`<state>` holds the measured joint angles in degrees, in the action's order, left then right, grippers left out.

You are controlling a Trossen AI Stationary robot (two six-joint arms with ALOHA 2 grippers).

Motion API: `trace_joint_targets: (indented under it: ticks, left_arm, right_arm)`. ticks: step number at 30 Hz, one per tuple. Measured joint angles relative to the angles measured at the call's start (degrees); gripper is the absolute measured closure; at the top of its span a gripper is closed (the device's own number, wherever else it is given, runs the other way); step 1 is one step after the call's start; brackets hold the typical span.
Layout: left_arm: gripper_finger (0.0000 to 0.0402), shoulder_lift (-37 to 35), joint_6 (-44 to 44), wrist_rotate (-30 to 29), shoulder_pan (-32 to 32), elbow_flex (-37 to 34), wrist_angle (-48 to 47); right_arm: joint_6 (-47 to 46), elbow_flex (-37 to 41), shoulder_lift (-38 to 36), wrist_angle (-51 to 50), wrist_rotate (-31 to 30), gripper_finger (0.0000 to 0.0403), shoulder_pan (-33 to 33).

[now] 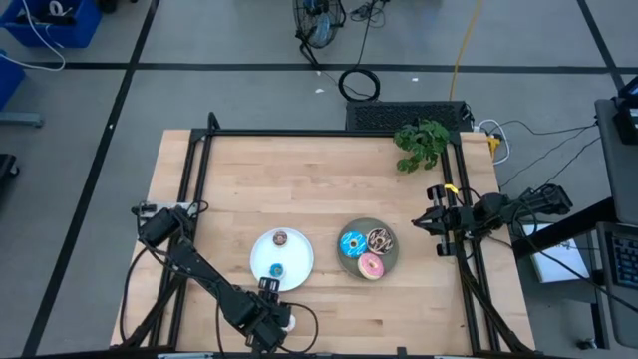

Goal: Pick & Place donuts
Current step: Put the small orange donut into the white plate

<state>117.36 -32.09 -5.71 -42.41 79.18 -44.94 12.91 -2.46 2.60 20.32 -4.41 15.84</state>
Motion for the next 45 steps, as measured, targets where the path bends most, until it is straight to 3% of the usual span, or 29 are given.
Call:
trace_joint_targets:
  ticks: [12,19,23,32,39,45]
  left_arm:
    - [0.0388,-0.19,1.63,1.83,0.21,-0.12,-0.55]
    - [0.0375,-3.43,0.5,2.86,-0.19,-0.11,-2.82]
    - [0.0392,-7.82,-0.16,-0.21,-0.33,-0.09,-4.63]
    - [0.0391,-19.73,-1.36,-10.18,-0.53,-0.02,-12.45]
    - [0.0379,-27.99,-2.59,-14.36,0.5,0.02,-13.88]
    - [0.0392,-29.41,-1.58,-15.05,2.73,0.04,-15.78]
  right_arm:
    - [0.0,0.02,0.02,0.02,0.0,0.0403,0.01]
    - [0.02,0.02,0.02,0.06,-0.01,0.0403,0.0]
    - [0.02,0.01,0.02,0.19,0.01,0.0403,0.01]
    - [-0.02,0.02,0.02,0.23,0.01,0.0403,0.0]
    - [0.08,0.02,0.02,0.2,0.01,0.0403,0.02]
    - [0.2,0.0,0.02,0.23,0.01,0.0403,0.01]
